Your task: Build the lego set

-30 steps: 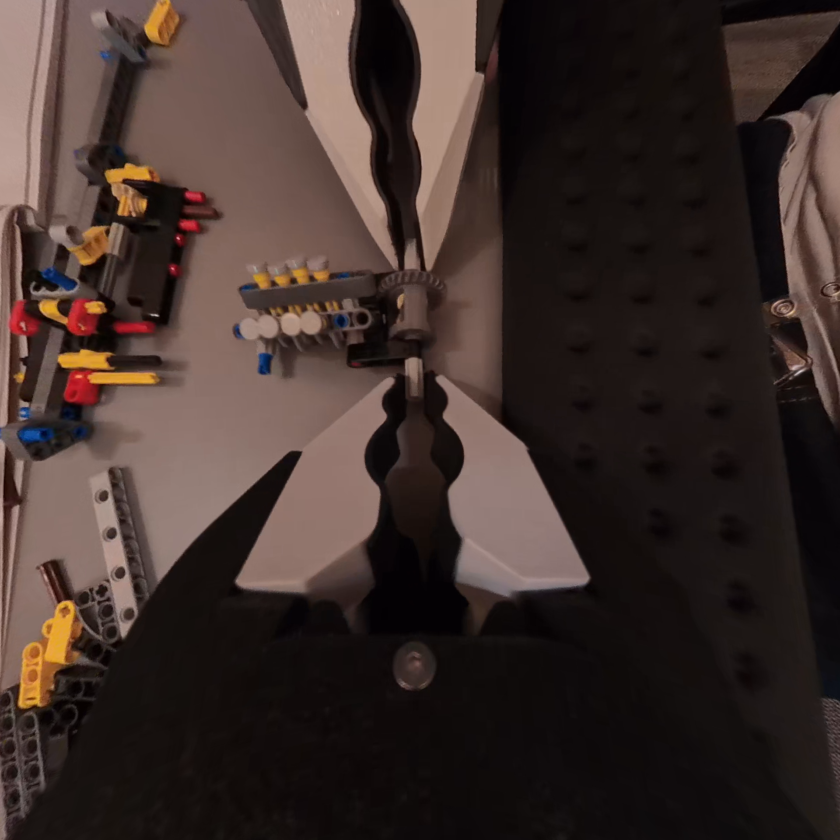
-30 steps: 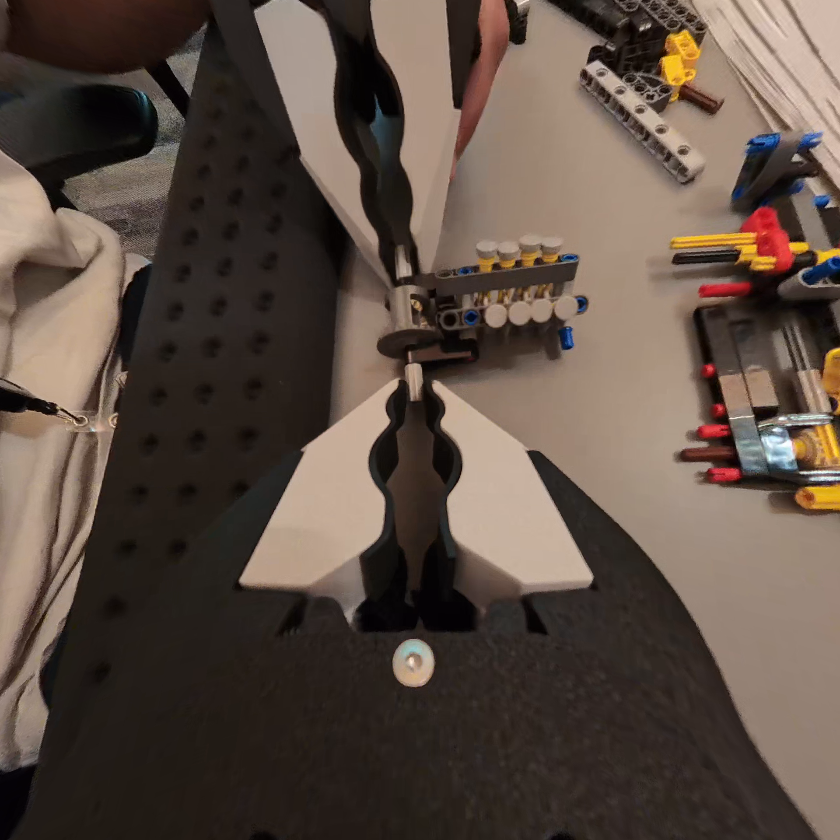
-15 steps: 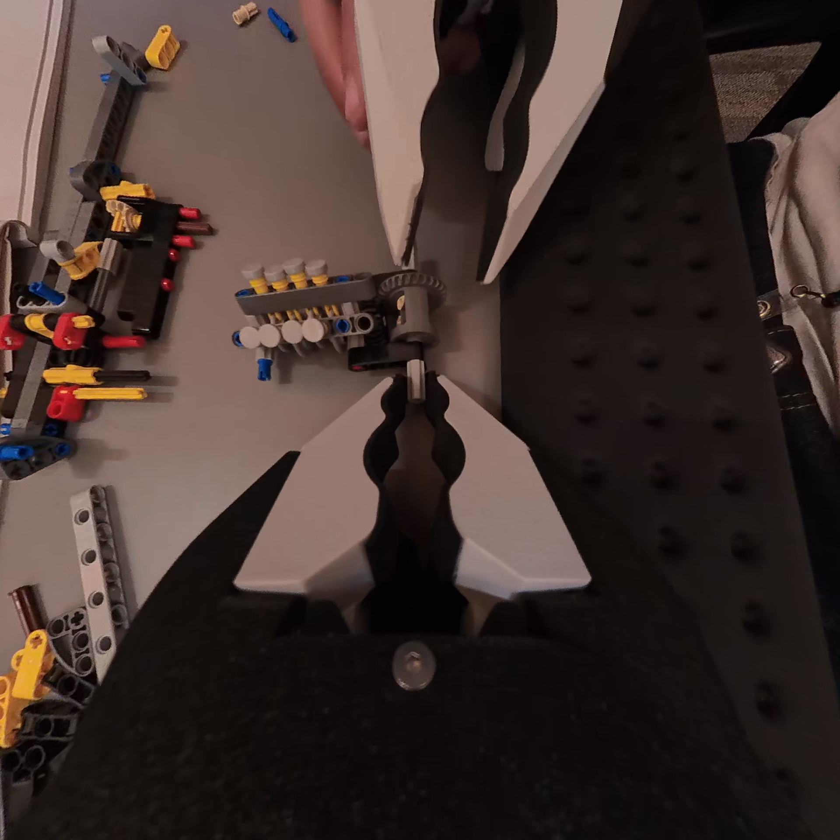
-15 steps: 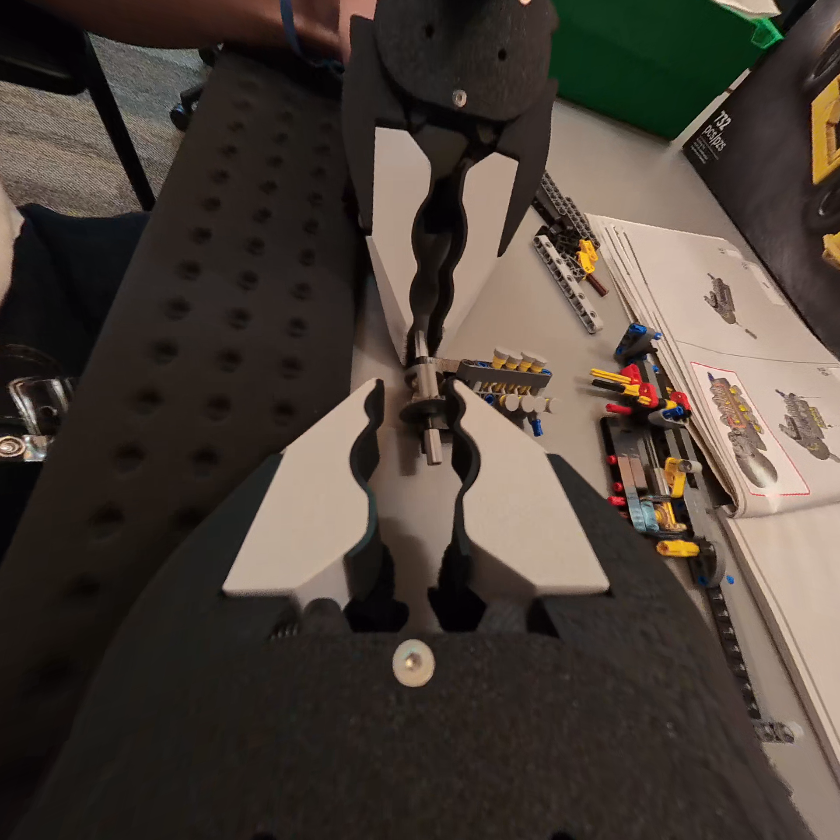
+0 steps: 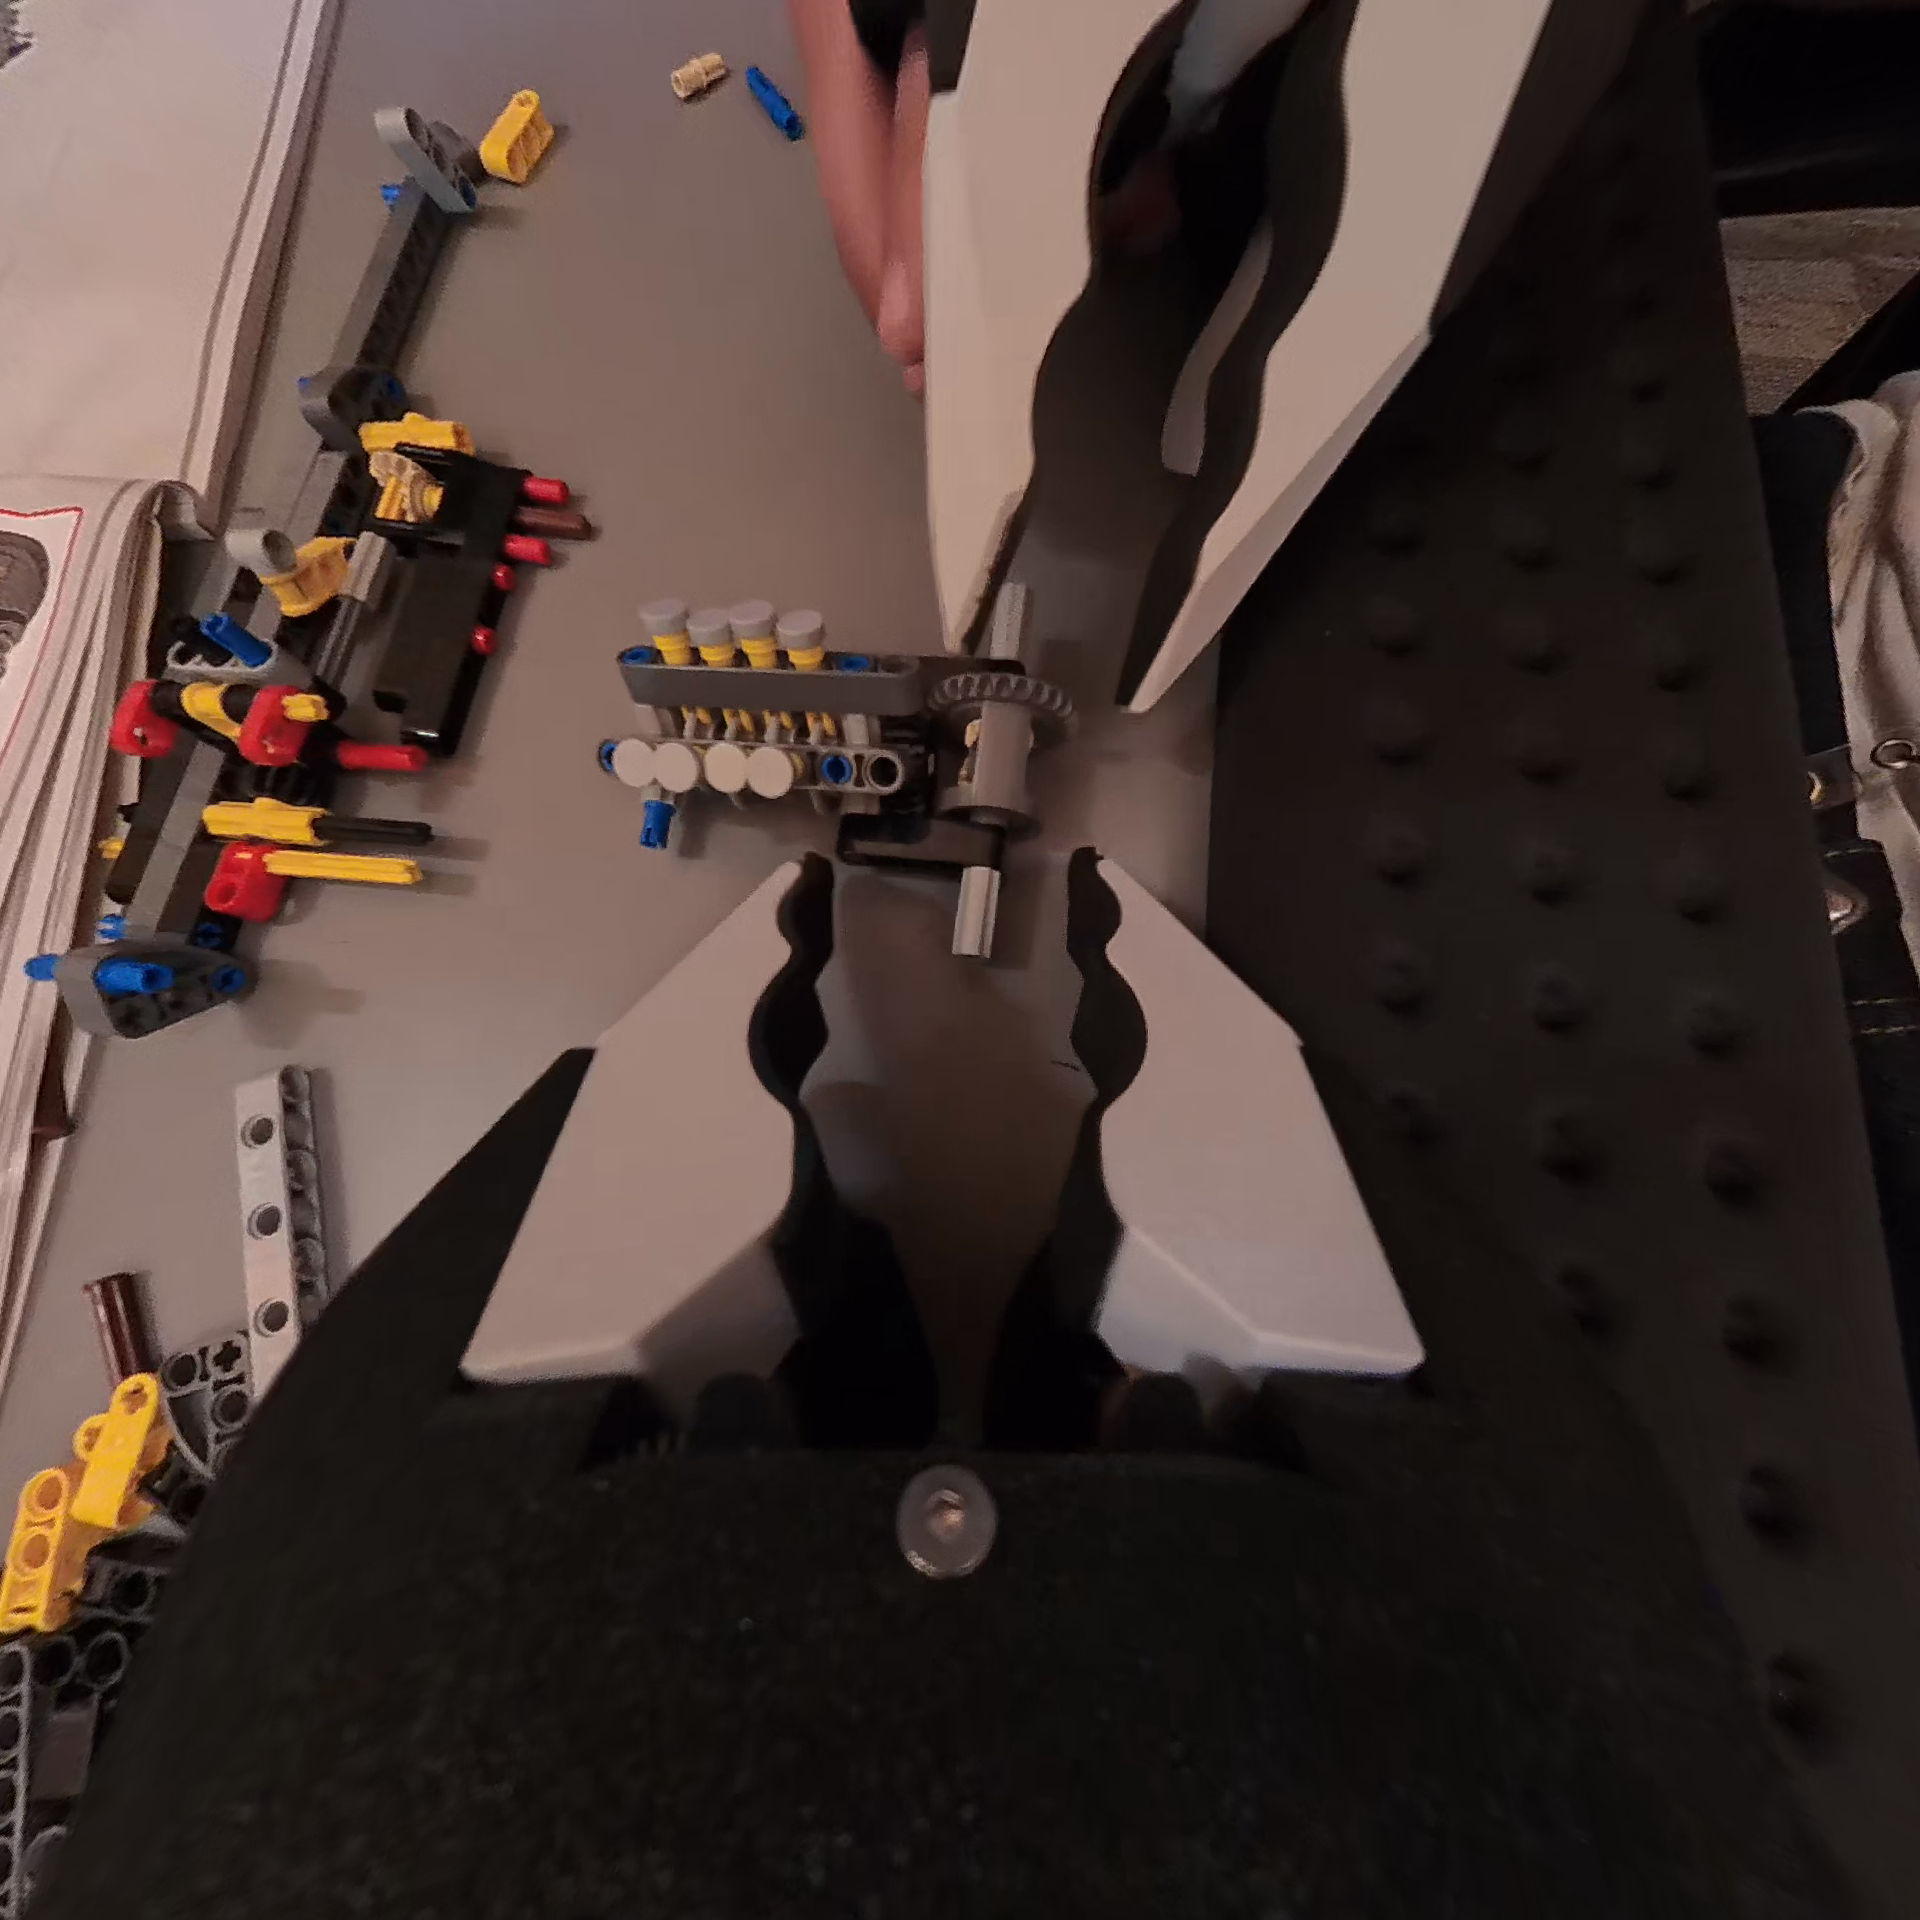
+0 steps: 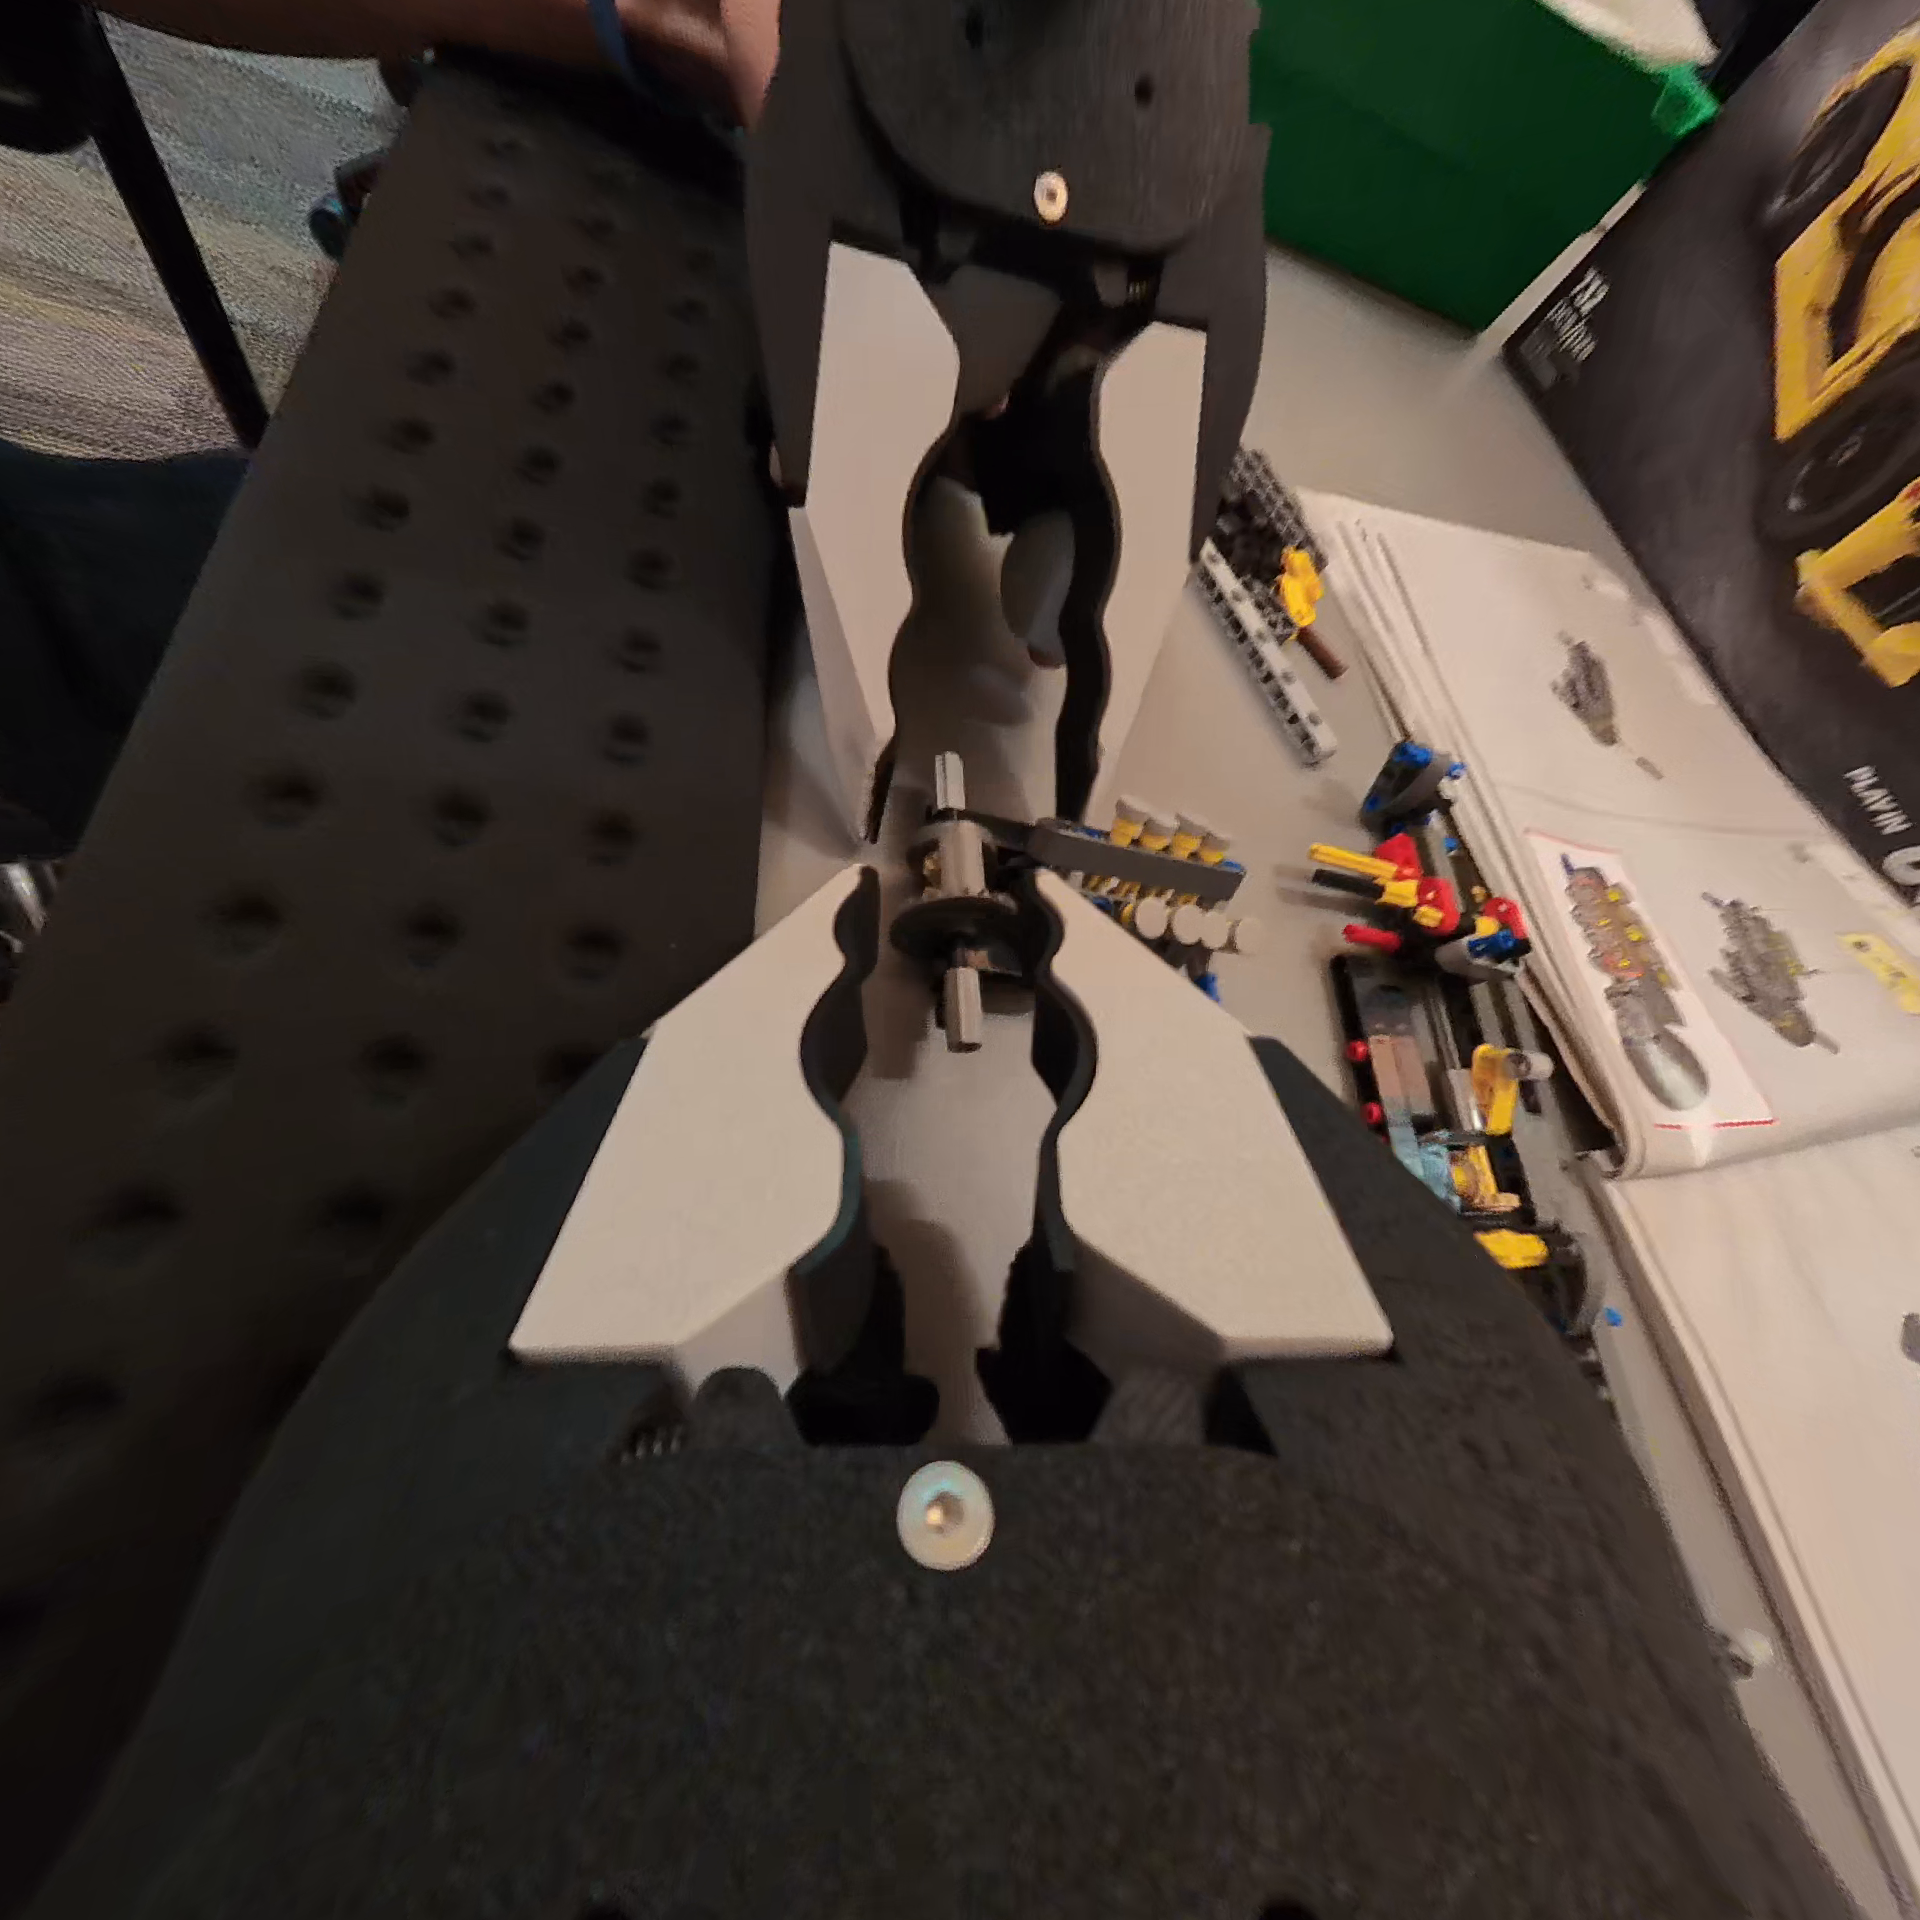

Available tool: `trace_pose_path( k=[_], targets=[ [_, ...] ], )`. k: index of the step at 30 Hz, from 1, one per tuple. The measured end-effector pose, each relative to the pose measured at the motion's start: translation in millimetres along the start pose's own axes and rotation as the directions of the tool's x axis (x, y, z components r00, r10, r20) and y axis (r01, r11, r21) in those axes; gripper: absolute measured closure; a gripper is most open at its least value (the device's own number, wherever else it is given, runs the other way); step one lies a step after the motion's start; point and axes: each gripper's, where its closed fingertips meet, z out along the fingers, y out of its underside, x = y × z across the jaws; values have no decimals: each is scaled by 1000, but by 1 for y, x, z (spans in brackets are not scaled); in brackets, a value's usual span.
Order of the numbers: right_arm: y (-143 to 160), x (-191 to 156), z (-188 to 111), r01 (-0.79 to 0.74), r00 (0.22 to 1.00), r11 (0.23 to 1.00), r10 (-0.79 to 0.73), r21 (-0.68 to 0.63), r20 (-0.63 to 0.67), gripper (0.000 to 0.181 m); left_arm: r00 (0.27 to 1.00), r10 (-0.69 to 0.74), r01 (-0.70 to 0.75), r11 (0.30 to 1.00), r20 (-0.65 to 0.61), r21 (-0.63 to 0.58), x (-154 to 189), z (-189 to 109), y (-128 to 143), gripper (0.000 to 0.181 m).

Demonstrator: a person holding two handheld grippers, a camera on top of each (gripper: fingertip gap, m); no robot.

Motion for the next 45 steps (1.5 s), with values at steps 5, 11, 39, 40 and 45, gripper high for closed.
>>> trace_pose_path(
  k=[5,11,39,40,45],
  targets=[
    [4,-3,5,7,1000,1000,-7,-20,12,155,1000,6,-6,1000,6,8,-3,4,-6,137],
    [6,0,4,-24,1000,1000,24,-17,13,155,999,35,-35,999,22,-4,-4,7,-4,143],
    [4,-5,2,19,1000,1000,-19,-10,7,158,999,35,-35,999,29,0,-6,8,-6,143],
    [4,-4,2,18,1000,1000,-18,-12,3,158,999,38,-38,999,29,1,-5,8,-7,143],
    [9,1,2,17,1000,999,-18,-27,-20,158,998,49,-49,999,27,3,-4,8,-7,145]
  ],
)
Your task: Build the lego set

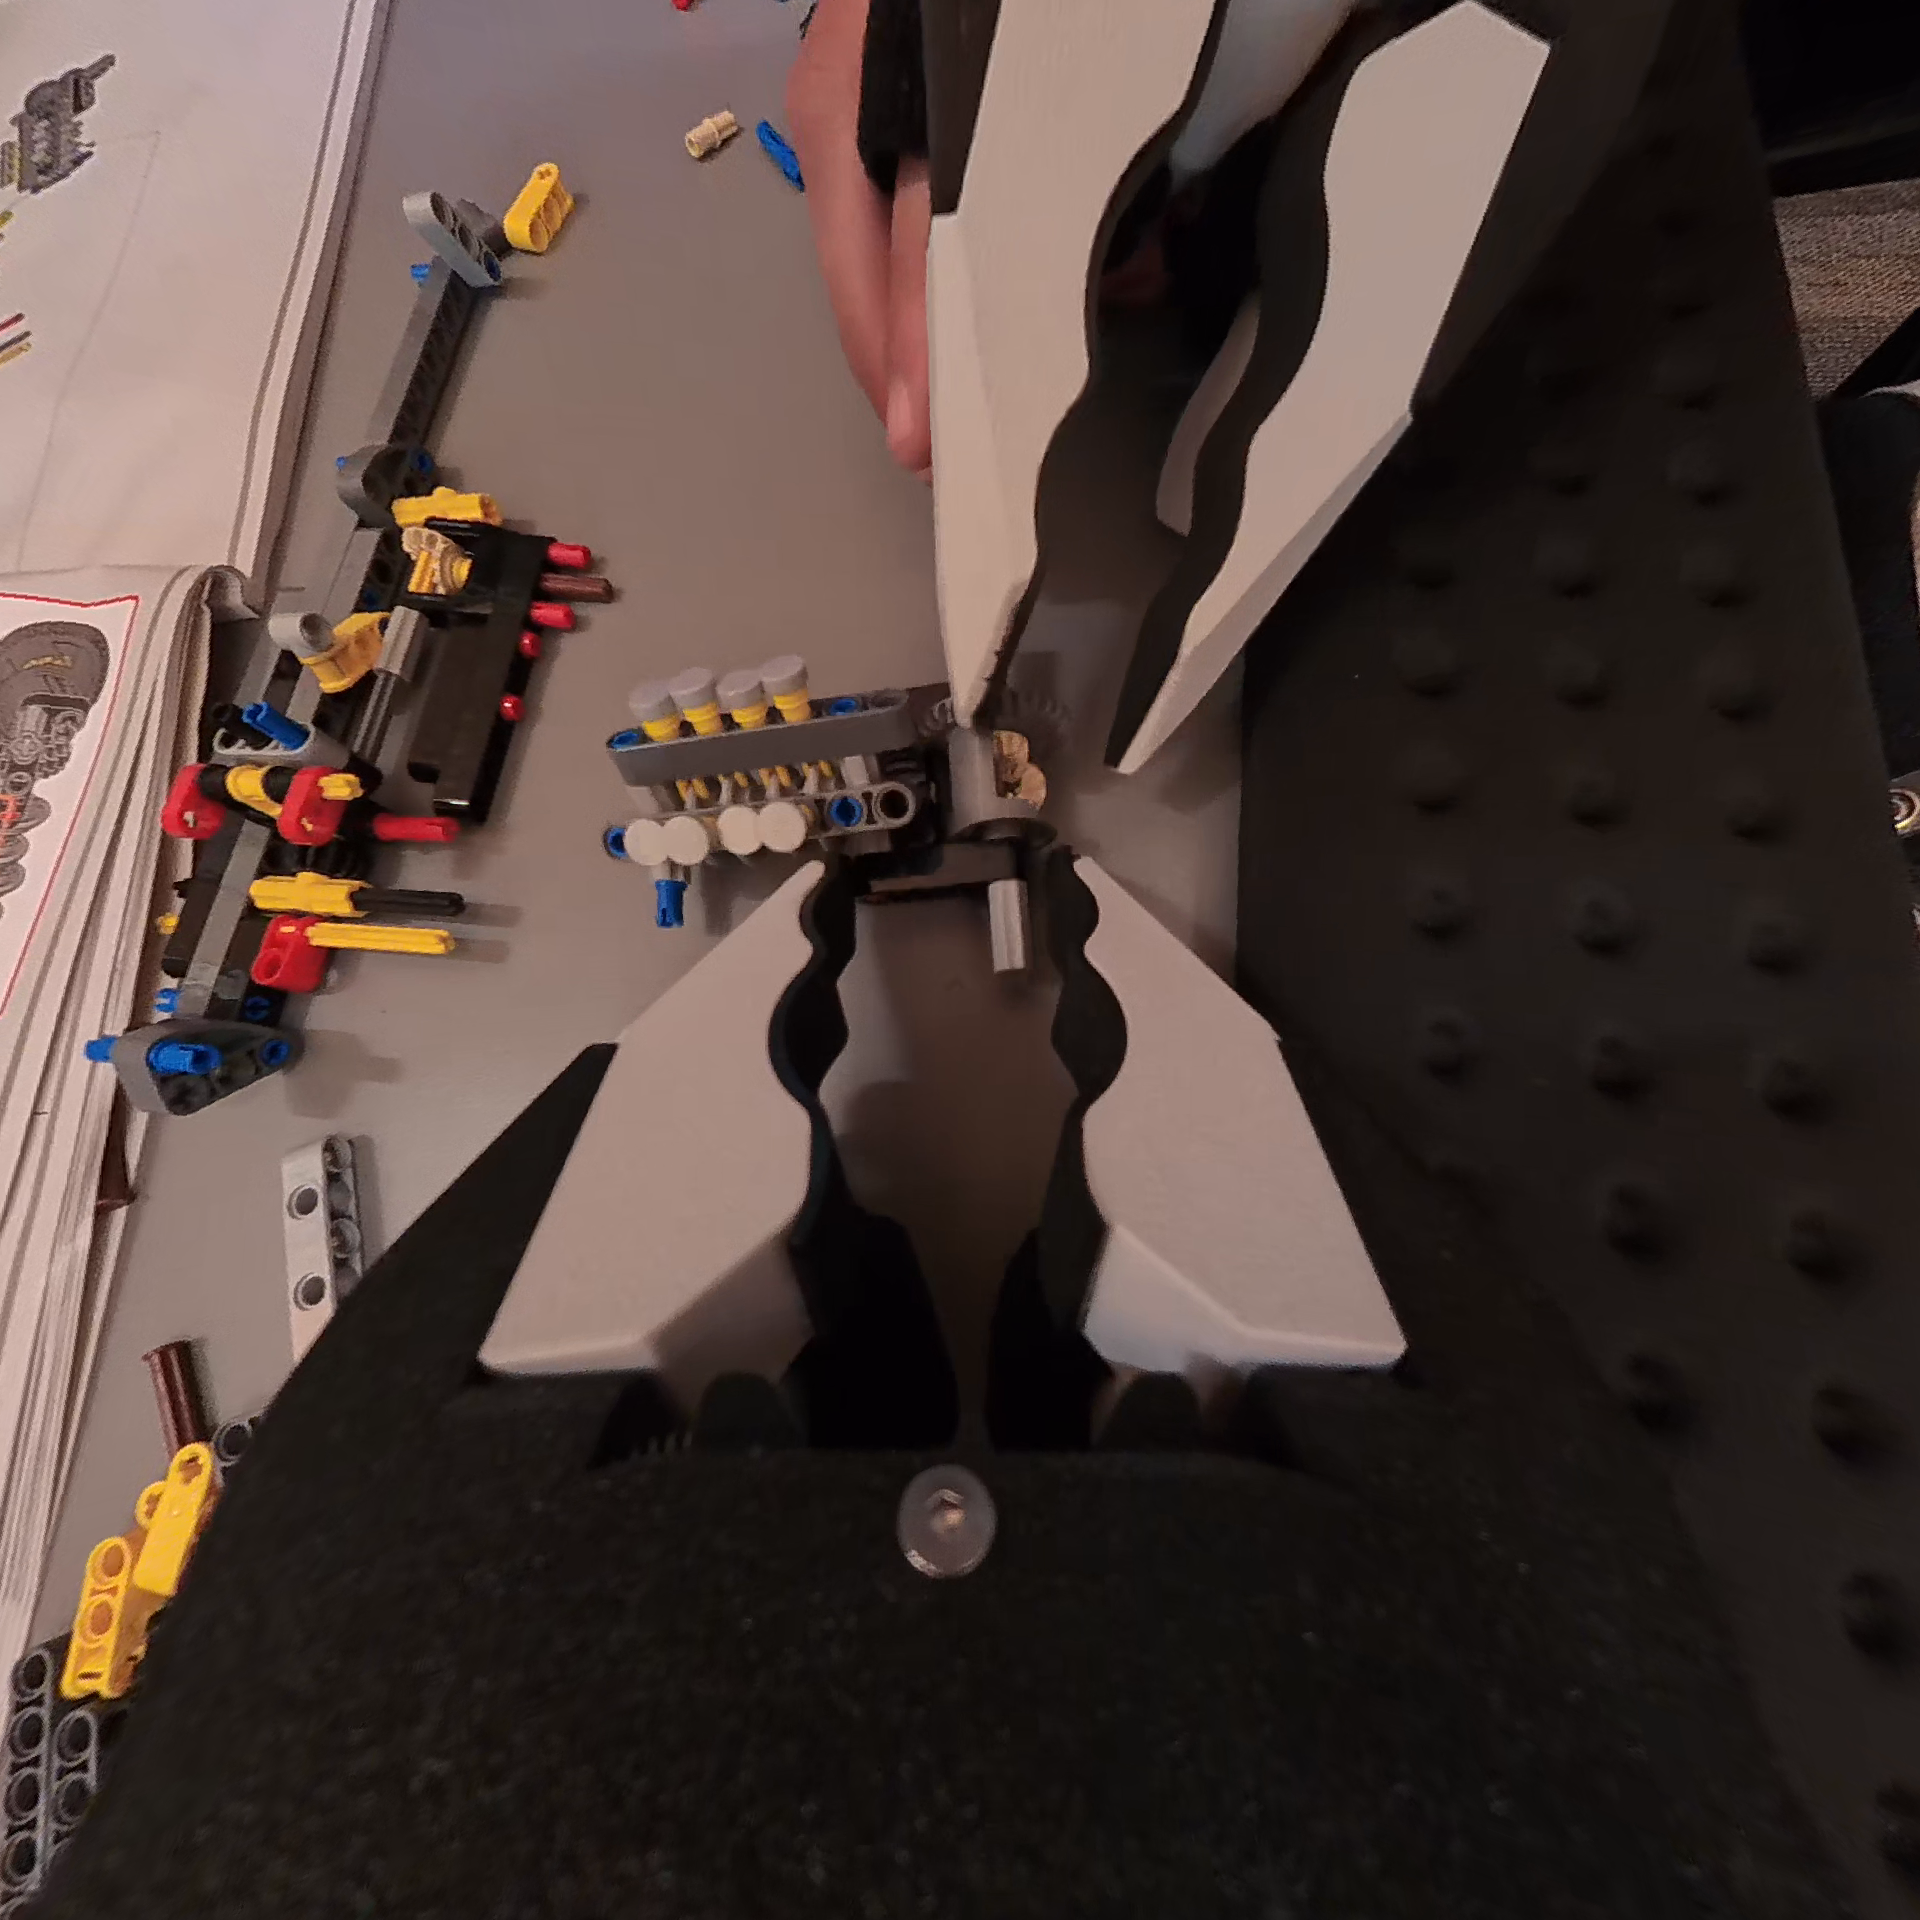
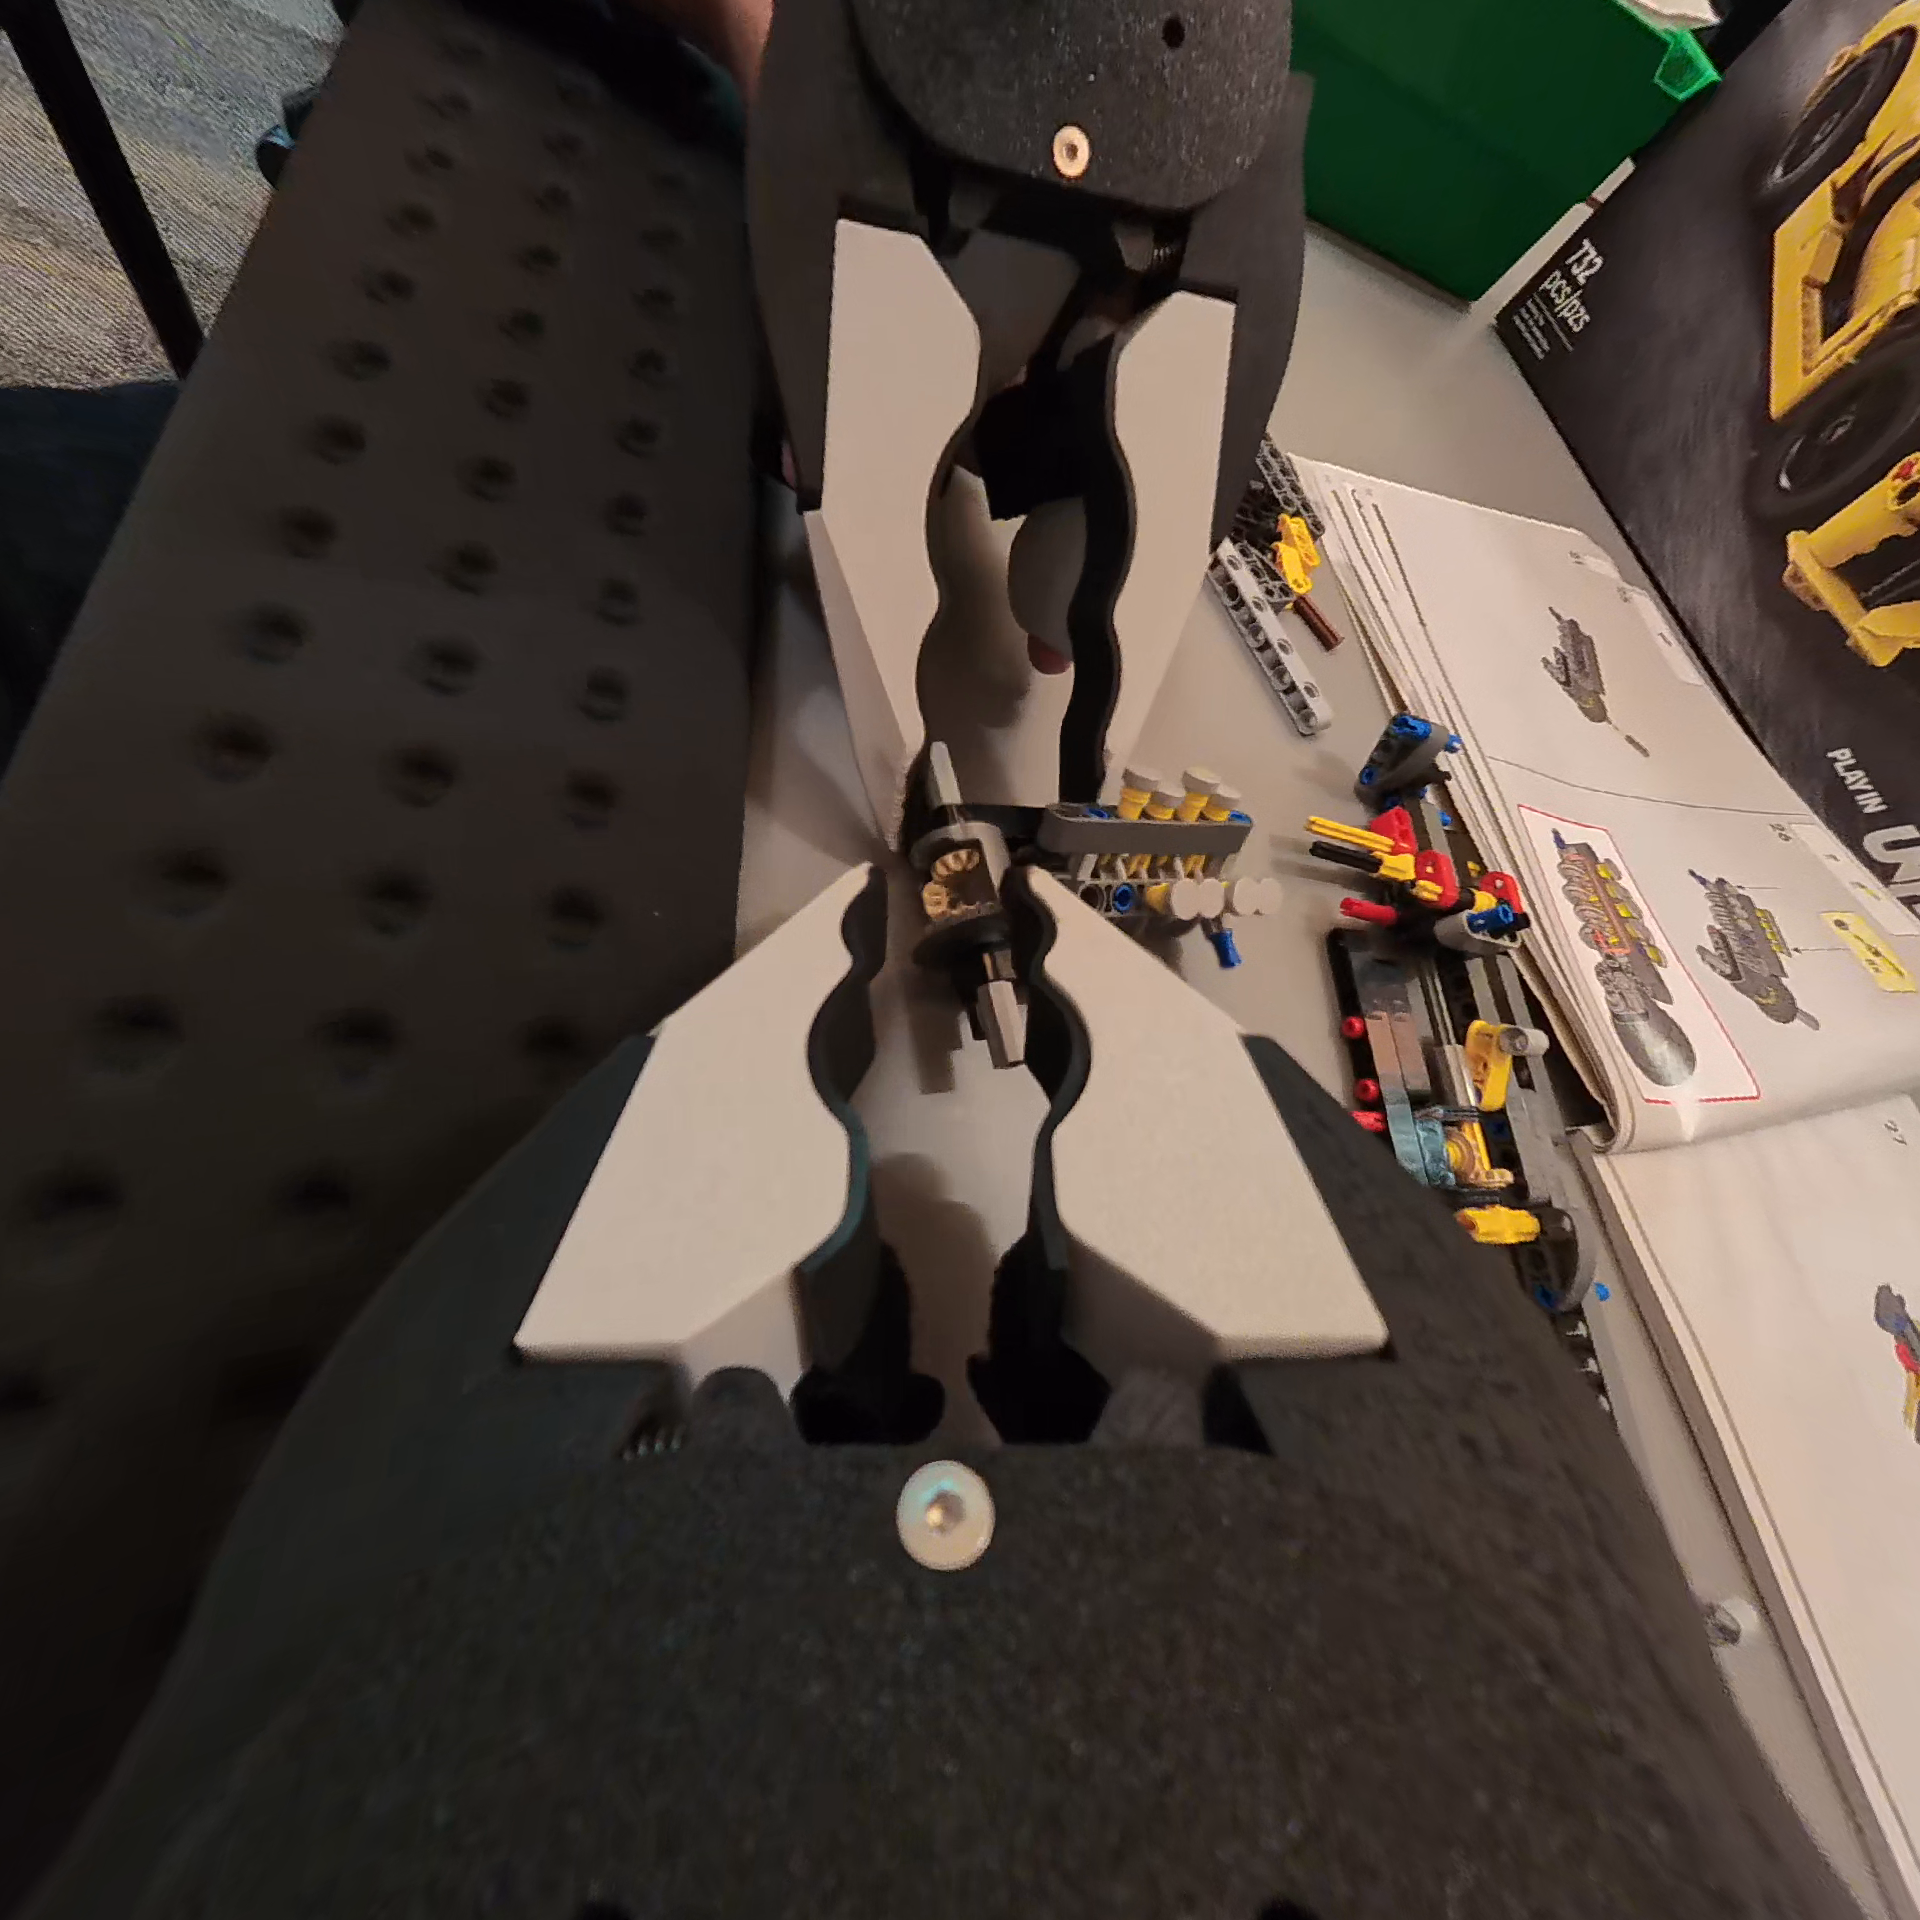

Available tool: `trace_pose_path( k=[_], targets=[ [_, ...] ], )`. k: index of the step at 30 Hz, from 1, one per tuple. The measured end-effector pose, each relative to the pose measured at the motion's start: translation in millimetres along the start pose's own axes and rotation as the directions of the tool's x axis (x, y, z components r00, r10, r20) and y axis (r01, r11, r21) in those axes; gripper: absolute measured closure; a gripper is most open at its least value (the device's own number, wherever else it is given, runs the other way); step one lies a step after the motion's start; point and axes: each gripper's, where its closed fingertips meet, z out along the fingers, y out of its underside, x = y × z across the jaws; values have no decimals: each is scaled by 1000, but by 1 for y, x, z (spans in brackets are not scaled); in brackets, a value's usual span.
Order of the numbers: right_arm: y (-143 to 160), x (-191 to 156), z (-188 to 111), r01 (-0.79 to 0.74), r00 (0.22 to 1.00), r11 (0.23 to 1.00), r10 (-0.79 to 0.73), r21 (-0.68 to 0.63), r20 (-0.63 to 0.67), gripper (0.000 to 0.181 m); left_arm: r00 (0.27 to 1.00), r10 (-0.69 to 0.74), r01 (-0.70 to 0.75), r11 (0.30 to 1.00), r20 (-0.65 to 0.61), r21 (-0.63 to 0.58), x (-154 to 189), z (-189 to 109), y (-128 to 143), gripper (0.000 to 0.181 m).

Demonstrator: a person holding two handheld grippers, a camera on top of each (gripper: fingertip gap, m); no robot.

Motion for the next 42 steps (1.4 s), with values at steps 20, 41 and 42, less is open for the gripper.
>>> trace_pose_path(
  k=[20,41,42],
  targets=[
    [5,7,2,-66,998,998,66,-8,-5,152,995,48,-54,997,91,63,-6,-15,-4,173],
    [21,11,-15,-86,996,996,87,-20,27,179,993,-50,52,998,-107,20,10,-11,3,175],
    [21,11,-15,-125,991,992,126,-26,46,179,994,-35,38,999,-102,23,10,-11,3,175]
  ],
)
